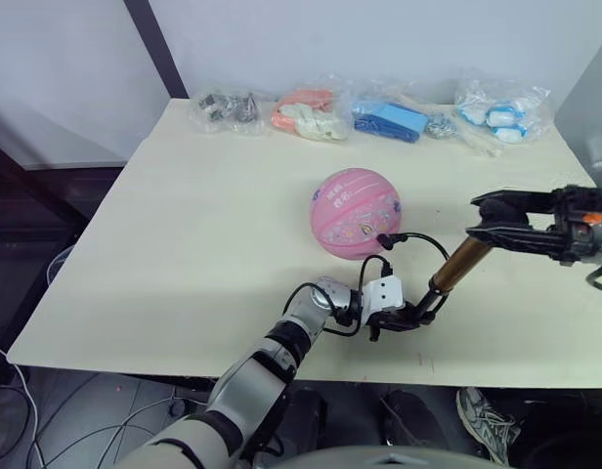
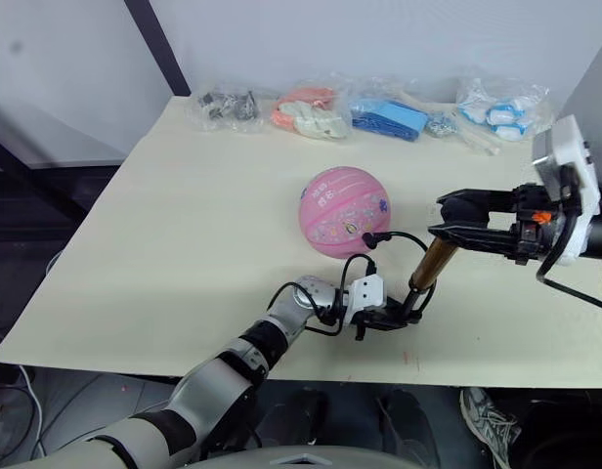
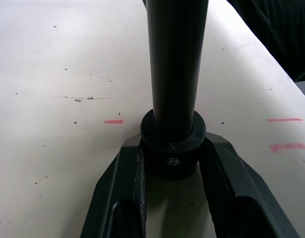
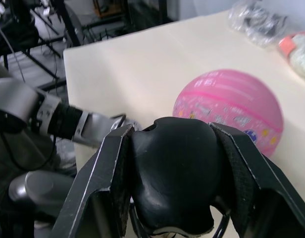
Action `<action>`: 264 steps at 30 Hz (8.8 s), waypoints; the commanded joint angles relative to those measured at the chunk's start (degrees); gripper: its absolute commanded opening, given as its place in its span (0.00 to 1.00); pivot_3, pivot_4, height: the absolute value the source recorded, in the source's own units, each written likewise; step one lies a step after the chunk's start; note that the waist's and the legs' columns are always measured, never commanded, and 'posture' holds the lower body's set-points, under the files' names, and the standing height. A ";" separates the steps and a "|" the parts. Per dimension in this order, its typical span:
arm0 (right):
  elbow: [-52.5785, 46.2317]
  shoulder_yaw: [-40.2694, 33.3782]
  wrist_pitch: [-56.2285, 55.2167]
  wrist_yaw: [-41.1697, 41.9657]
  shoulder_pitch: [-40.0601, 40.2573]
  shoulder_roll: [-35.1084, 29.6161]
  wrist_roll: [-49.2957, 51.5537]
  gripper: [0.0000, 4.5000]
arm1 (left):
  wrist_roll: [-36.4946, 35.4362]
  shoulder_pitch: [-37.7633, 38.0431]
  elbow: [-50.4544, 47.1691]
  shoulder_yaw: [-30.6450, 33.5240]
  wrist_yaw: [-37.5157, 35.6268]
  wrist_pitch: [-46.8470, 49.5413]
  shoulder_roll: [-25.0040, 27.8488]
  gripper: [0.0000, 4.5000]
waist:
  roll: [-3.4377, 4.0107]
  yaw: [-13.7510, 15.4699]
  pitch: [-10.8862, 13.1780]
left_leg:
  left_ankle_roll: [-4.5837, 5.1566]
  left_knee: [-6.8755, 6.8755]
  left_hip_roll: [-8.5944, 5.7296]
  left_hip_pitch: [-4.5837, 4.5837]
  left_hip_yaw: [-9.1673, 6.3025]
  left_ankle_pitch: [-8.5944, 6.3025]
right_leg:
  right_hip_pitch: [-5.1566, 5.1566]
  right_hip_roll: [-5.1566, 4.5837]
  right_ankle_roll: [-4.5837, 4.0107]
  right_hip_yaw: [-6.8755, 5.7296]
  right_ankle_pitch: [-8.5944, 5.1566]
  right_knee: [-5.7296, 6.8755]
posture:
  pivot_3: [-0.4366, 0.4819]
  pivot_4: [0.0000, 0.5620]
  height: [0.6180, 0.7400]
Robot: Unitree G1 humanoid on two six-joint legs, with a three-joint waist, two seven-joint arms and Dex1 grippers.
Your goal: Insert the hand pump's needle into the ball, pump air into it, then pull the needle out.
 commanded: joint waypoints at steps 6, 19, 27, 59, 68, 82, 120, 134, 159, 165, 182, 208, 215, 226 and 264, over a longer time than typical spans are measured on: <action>-0.49 8.75 -5.66 1.25 5.87 4.29 -8.95 0.43 | 2.79 1.84 2.82 -1.07 -0.18 2.31 2.20 0.23 | -0.12 0.00 -0.07 | -0.01 0.00 0.00 0.02 -0.04 0.00 | 0.01 0.01 -0.01 -0.03 0.00 0.00 | 0.48 0.27 0.97; 4.64 20.19 -19.29 2.16 10.96 10.63 -25.57 0.43 | 2.47 1.66 2.52 -0.70 -0.03 2.07 2.42 0.23 | -0.26 -0.17 -0.17 | -0.01 0.00 0.01 0.10 -0.04 0.00 | 0.08 0.05 0.00 -0.03 0.00 0.00 | 0.48 0.27 0.97; 3.28 20.43 -20.72 1.50 12.14 11.83 -26.72 0.43 | 1.88 1.52 1.73 -0.26 -0.90 2.07 2.87 0.23 | -0.31 -0.94 -0.21 | -0.01 0.00 0.02 0.21 -0.08 0.00 | 0.23 0.05 0.00 -0.04 0.00 0.00 | 0.48 0.27 0.97; 4.47 11.32 -20.18 4.53 8.67 6.38 -25.43 0.43 | -17.21 15.81 -51.97 9.27 -13.29 21.75 24.27 0.97 | 0.31 -0.44 0.17 | -0.01 0.03 -0.05 0.05 -0.07 0.01 | 0.10 -0.08 -0.05 0.01 0.01 -0.03 | 0.48 0.27 0.97; 8.04 9.76 -23.05 7.90 6.23 2.22 -28.53 0.43 | -30.24 18.60 -61.62 17.48 -18.09 30.08 34.09 0.97 | 0.77 -0.02 0.67 | -0.04 -0.04 -0.04 -0.18 0.01 0.02 | -0.20 -0.08 -0.12 0.06 0.04 -0.03 | 0.48 0.27 0.97; 12.31 11.45 -28.48 14.46 -1.63 -3.94 -35.24 0.43 | -33.02 19.63 -64.40 19.03 -17.09 32.58 36.46 0.97 | 0.92 0.08 0.89 | -0.30 -0.03 -0.03 -0.86 0.10 0.17 | -0.92 -0.09 -0.19 0.09 0.09 -0.02 | 0.48 0.27 0.97; 22.08 16.76 -79.88 -14.65 15.35 11.74 -66.57 0.43 | -36.16 18.25 -62.09 22.97 -17.76 32.24 39.01 0.97 | 0.67 -1.43 0.94 | -0.24 0.04 0.15 -0.11 1.44 0.17 | -1.08 0.19 -0.22 1.46 0.13 1.01 | 0.48 0.27 0.97; 21.55 18.02 -80.98 -9.91 15.45 12.35 -58.12 0.99 | -35.27 18.04 -58.98 22.89 -19.33 30.00 39.27 1.00 | 0.62 -1.43 0.98 | -0.21 0.04 0.16 -0.11 1.44 0.15 | -1.08 0.20 -0.22 1.47 0.13 1.01 | 0.48 0.27 0.97; 8.73 8.60 -63.00 -3.49 29.78 19.13 -27.07 0.99 | -35.92 14.30 -53.68 25.99 -16.31 28.37 38.13 1.00 | 0.52 -1.28 1.03 | -0.16 0.04 0.19 -0.12 1.39 0.12 | -1.08 0.20 -0.22 1.45 0.13 1.01 | 0.48 0.27 0.97; 3.22 4.89 -59.43 -4.27 34.84 23.17 -21.46 0.99 | -35.87 8.36 -51.02 27.32 -11.50 30.31 35.69 1.00 | 0.49 -1.21 1.03 | -0.16 0.04 0.19 -0.12 1.38 0.12 | -1.08 0.19 -0.22 1.44 0.13 1.02 | 0.48 0.27 0.97; -0.80 3.91 -59.07 -3.90 36.71 29.60 -21.40 0.99 | -26.04 -12.37 -33.88 22.60 1.67 31.23 23.42 1.00 | 0.38 -1.35 1.06 | -0.26 0.07 0.14 -0.13 1.41 0.18 | -1.08 0.22 -0.19 1.45 0.14 1.02 | 0.48 0.27 0.97; -3.42 9.00 -51.26 -9.44 31.97 31.39 -26.75 0.99 | -14.17 -16.89 -17.38 16.94 5.55 33.03 16.92 1.00 | 0.26 -1.28 1.01 | -0.36 0.10 0.12 -0.06 1.40 0.24 | -1.03 0.24 -0.15 1.45 0.16 1.06 | 0.48 0.27 0.97; -4.97 15.25 -41.96 -15.36 25.43 29.34 -34.77 0.99 | -13.32 -16.54 -15.08 16.68 7.34 33.47 15.63 1.00 | 0.12 -1.12 0.84 | -0.36 0.14 0.08 0.00 1.36 0.24 | -0.90 0.21 -0.14 1.41 0.16 1.03 | 0.48 0.27 0.97; -2.36 28.93 -37.01 -20.35 9.29 24.97 -58.77 0.99 | -12.83 -14.08 -18.67 16.30 11.84 38.37 13.41 1.00 | -0.02 -0.81 0.50 | -0.38 0.19 0.01 0.07 1.23 0.25 | -0.71 0.14 -0.12 1.24 0.15 0.96 | 0.48 0.27 0.97; 12.44 36.25 -57.22 -24.08 -0.17 26.20 -88.23 0.02 | -12.68 -9.44 -28.70 16.06 22.30 47.51 10.93 1.00 | -0.08 -0.65 0.24 | -0.42 0.20 -0.03 0.08 1.15 0.27 | -0.66 0.08 -0.12 1.16 0.14 0.93 | 0.48 0.27 0.97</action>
